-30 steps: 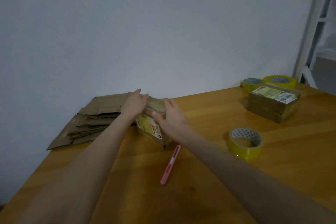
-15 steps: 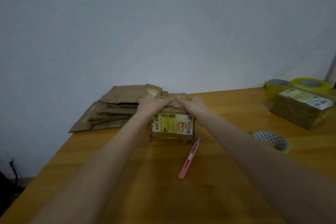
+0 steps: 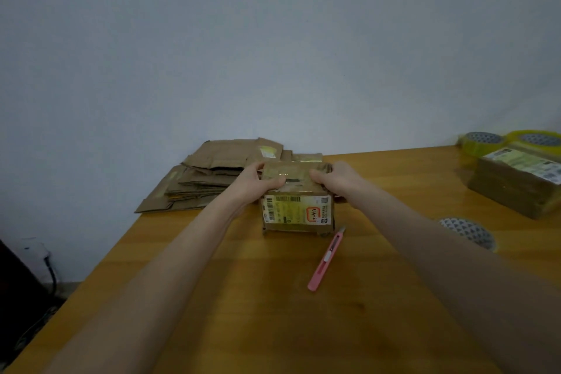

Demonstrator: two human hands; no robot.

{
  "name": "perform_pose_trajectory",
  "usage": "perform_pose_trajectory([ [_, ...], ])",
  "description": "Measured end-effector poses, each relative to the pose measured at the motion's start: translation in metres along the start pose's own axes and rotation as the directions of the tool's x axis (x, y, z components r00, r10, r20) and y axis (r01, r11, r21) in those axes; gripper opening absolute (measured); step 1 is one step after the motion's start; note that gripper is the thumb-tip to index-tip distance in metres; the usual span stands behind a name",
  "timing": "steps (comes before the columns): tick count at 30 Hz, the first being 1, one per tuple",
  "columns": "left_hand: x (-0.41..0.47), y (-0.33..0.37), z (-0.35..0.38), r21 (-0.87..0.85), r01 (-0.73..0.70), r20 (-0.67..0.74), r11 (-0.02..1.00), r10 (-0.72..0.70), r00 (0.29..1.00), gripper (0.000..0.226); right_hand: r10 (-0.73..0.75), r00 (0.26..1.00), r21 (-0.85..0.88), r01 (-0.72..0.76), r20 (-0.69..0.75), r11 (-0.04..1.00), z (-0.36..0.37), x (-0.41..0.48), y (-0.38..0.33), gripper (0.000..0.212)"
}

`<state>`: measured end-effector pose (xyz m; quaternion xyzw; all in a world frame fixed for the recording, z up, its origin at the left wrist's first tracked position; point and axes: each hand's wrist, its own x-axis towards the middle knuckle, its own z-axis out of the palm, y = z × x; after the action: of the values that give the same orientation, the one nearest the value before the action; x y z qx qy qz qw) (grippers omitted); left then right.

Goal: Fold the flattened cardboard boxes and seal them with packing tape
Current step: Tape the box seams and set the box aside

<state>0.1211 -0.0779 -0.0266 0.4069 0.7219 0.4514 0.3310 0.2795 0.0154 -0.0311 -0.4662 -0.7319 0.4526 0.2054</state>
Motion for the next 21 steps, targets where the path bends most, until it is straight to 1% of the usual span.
perform_pose_trajectory([
  [2, -0.002, -0.001, 0.005, 0.006, 0.010, -0.010, 1.000, -0.010, 1.000, 0.087, 0.006, 1.000, -0.041, -0.006, 0.001, 0.999, 0.004, 0.000, -0.003, 0.048],
  [3, -0.002, -0.002, 0.007, 0.003, 0.010, -0.033, 1.000, -0.010, 0.999, 0.082, 0.014, 1.000, -0.042, -0.014, 0.001, 0.999, 0.006, -0.001, -0.003, 0.048],
  [5, -0.003, -0.003, 0.011, -0.009, 0.008, -0.082, 1.000, -0.009, 0.997, 0.061, 0.030, 0.999, -0.010, -0.030, 0.013, 1.000, 0.006, -0.001, -0.002, 0.036],
  [7, -0.003, -0.004, 0.011, -0.016, 0.011, -0.078, 1.000, -0.012, 0.997, 0.043, 0.033, 0.999, 0.037, -0.033, 0.006, 0.999, 0.001, 0.000, 0.001, 0.028],
  [8, -0.002, -0.004, 0.010, -0.018, 0.014, -0.082, 1.000, -0.015, 0.997, 0.035, 0.033, 0.999, 0.056, -0.032, -0.012, 0.998, -0.001, 0.000, 0.003, 0.028],
  [9, -0.002, -0.003, 0.009, -0.032, 0.019, -0.093, 0.999, -0.022, 0.995, 0.033, 0.032, 0.999, 0.055, -0.031, -0.027, 0.998, -0.003, 0.000, 0.003, 0.033],
  [11, -0.002, 0.001, 0.010, -0.058, 0.050, -0.128, 0.997, -0.057, 0.990, 0.044, 0.024, 0.999, 0.017, -0.023, -0.028, 1.000, -0.001, -0.001, 0.003, 0.048],
  [12, -0.002, 0.002, 0.011, -0.051, 0.063, -0.131, 0.997, -0.069, 0.989, 0.049, 0.027, 1.000, 0.005, -0.027, -0.014, 1.000, 0.001, -0.001, 0.003, 0.052],
  [13, 0.000, 0.003, 0.013, -0.037, 0.076, -0.125, 0.996, -0.080, 0.989, 0.054, 0.037, 0.999, 0.007, -0.037, 0.002, 0.999, 0.003, -0.002, 0.003, 0.051],
  [15, 0.002, 0.001, 0.016, 0.035, 0.091, -0.124, 0.995, -0.086, 0.989, 0.056, 0.052, 0.999, 0.012, -0.052, 0.003, 0.999, 0.007, -0.003, 0.004, 0.042],
  [17, 0.003, -0.001, 0.017, 0.128, 0.092, -0.152, 0.987, -0.072, 0.986, 0.050, 0.062, 0.998, 0.005, -0.062, 0.004, 0.998, 0.007, -0.003, 0.004, 0.033],
  [19, 0.001, 0.001, 0.017, 0.162, 0.084, -0.171, 0.983, -0.056, 0.984, 0.043, 0.065, 0.998, 0.052, -0.064, -0.002, 0.997, 0.004, -0.004, 0.001, 0.026],
  [21, -0.003, 0.010, 0.016, 0.188, 0.019, -0.222, 0.982, 0.024, 0.975, 0.041, 0.006, 0.998, 0.107, 0.001, -0.059, 0.994, -0.002, -0.004, -0.004, 0.021],
])
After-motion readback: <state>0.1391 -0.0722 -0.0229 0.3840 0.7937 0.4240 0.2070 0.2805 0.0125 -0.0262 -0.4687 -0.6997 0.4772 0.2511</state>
